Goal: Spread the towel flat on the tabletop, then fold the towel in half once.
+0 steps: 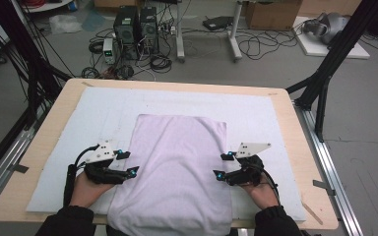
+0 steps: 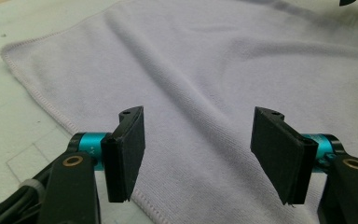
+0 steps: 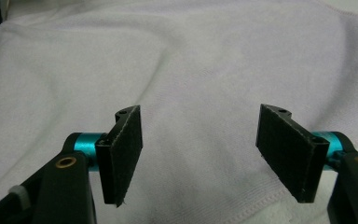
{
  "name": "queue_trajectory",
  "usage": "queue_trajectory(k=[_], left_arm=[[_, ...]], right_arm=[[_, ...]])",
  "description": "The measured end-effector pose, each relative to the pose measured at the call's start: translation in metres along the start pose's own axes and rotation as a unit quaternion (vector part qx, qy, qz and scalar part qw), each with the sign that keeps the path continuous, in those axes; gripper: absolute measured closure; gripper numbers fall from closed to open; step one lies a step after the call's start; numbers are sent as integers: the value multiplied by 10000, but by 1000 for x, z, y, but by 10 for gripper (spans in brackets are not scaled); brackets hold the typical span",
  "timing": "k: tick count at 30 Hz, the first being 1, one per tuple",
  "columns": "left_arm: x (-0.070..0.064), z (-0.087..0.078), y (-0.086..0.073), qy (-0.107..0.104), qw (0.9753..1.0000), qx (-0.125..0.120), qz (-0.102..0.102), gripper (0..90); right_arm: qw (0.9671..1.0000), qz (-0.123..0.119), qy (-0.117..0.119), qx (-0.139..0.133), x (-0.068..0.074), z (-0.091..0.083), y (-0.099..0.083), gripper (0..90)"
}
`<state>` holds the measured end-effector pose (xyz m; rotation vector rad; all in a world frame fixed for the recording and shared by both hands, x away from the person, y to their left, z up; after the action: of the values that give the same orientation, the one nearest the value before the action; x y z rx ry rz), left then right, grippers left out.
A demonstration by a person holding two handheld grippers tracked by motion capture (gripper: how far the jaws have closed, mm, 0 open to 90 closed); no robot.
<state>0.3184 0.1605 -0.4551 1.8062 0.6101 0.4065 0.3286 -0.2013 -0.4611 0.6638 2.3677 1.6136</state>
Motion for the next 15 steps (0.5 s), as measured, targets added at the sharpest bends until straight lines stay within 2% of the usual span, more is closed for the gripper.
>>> queue_trajectory(k=[10,15], left_arm=[[2,3,-2,-41,9999,128,18,360],[7,5,2,-25,9998,188,45,367]], right_arm=[[9998,-63,93,160,4,5,-3,299],[9998,7,75,157,-2,5,0,299]])
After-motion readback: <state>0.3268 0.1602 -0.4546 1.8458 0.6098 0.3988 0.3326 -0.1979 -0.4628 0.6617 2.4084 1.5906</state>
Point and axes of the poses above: each handheld gripper's, and its own axes: z roughly forward along the jaws, y roughly out of its top, x roughly to its left, the point moved 6 cm from there along z, roughly forward along the jaws, and after that the axes turned 12 degrees about -x, right-handed, at the moved point
